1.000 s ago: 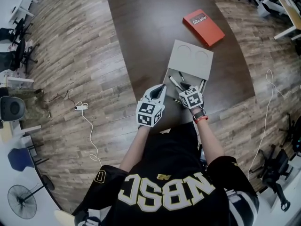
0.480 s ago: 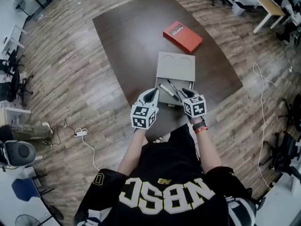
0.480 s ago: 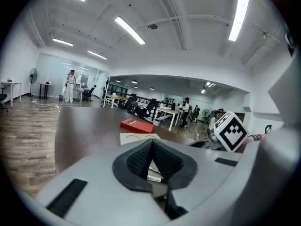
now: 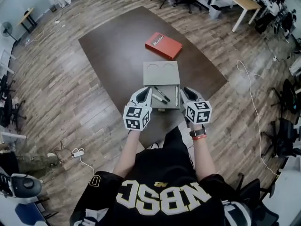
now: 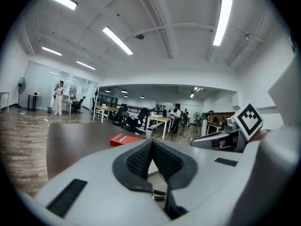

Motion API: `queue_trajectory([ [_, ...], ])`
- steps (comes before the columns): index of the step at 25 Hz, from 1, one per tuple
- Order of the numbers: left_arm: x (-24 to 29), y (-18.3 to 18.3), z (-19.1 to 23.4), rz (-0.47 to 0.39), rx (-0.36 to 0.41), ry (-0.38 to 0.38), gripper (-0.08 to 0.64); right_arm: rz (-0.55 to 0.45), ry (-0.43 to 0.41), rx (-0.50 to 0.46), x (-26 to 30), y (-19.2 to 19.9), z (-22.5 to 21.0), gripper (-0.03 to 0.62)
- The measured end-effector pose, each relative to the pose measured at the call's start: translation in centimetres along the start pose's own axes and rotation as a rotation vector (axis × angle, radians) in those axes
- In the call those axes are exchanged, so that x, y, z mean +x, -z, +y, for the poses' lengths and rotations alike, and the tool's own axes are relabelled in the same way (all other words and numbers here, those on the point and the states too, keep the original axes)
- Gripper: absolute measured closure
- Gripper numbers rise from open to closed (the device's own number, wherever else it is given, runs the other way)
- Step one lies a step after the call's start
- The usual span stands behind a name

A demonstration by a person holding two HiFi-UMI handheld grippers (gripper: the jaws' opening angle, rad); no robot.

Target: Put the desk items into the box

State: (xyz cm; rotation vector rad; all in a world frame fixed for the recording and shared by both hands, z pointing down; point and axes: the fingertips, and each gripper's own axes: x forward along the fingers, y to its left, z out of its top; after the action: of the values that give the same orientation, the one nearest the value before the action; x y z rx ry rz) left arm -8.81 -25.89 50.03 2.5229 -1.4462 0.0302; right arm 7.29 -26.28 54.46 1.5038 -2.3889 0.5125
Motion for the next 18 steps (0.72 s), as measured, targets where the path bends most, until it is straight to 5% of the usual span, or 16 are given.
queue_trajectory([
  [9, -1.1, -4.5, -2.0, -0.125, 0.088, 0.042, 0.551, -0.160, 0.096, -0.059, -3.5, -3.6, 1.3, 0.583],
  [18, -0.9, -4.7, -2.4, -0.166, 0.102, 0.047, 0.551, -0.172, 0.077, -0.076, -3.6, -3.2, 2.5, 0.583],
])
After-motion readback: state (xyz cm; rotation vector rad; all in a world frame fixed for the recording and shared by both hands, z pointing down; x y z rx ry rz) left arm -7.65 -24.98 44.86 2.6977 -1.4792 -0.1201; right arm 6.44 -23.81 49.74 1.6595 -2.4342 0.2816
